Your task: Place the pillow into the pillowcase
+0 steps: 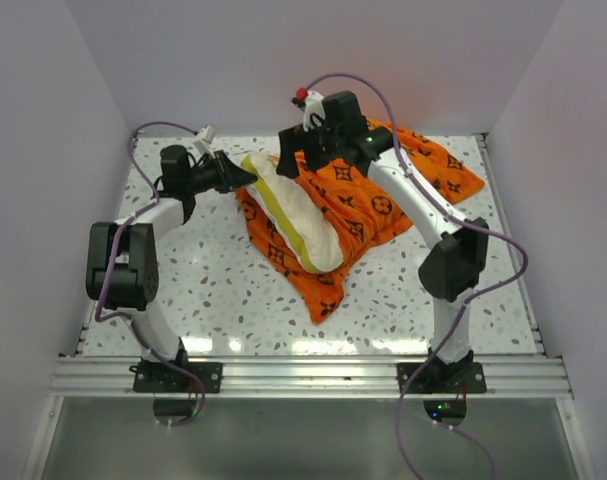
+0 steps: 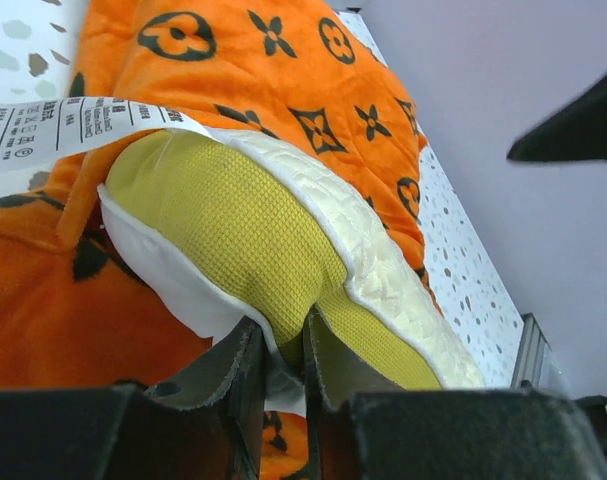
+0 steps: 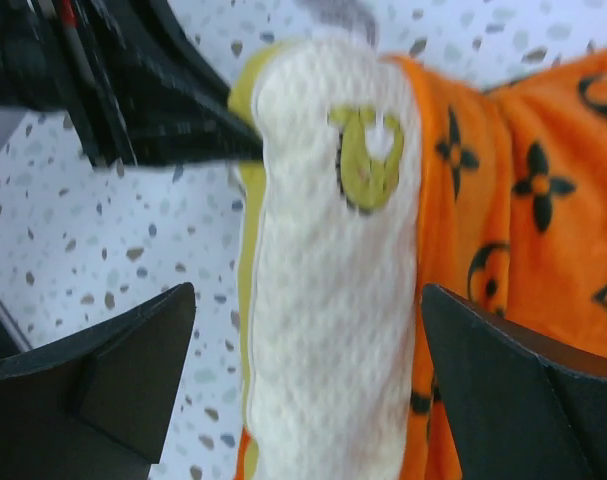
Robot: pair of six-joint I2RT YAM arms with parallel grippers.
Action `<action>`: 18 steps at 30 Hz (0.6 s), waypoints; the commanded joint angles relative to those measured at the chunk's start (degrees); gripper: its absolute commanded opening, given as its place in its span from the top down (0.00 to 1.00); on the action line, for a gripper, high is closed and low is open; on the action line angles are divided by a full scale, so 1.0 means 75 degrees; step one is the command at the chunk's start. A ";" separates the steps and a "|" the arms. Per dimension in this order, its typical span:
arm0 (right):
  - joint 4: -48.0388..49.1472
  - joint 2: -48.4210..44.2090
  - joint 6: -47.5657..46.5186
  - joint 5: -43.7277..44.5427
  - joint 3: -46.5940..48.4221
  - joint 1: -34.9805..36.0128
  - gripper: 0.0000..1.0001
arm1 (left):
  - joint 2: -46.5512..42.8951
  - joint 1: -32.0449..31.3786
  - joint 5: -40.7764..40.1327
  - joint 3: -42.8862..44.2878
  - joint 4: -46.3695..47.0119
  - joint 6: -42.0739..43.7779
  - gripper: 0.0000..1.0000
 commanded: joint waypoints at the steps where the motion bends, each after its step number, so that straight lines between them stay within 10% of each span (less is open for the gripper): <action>1: -0.0610 0.1499 0.0135 0.0814 0.1690 0.0377 0.02 | -0.0409 -0.0243 0.0718 -0.0235 0.0671 -0.0341 0.82; 12: -0.0821 0.2220 -0.1609 0.0158 0.2084 0.0952 0.01 | -0.0304 -0.0266 0.1023 -0.0036 0.0823 -0.0470 0.83; 18: -0.0669 0.2510 -0.2478 0.1914 0.1672 0.1456 0.01 | -0.0269 -0.0442 0.1198 -0.0071 0.1162 -0.0727 0.83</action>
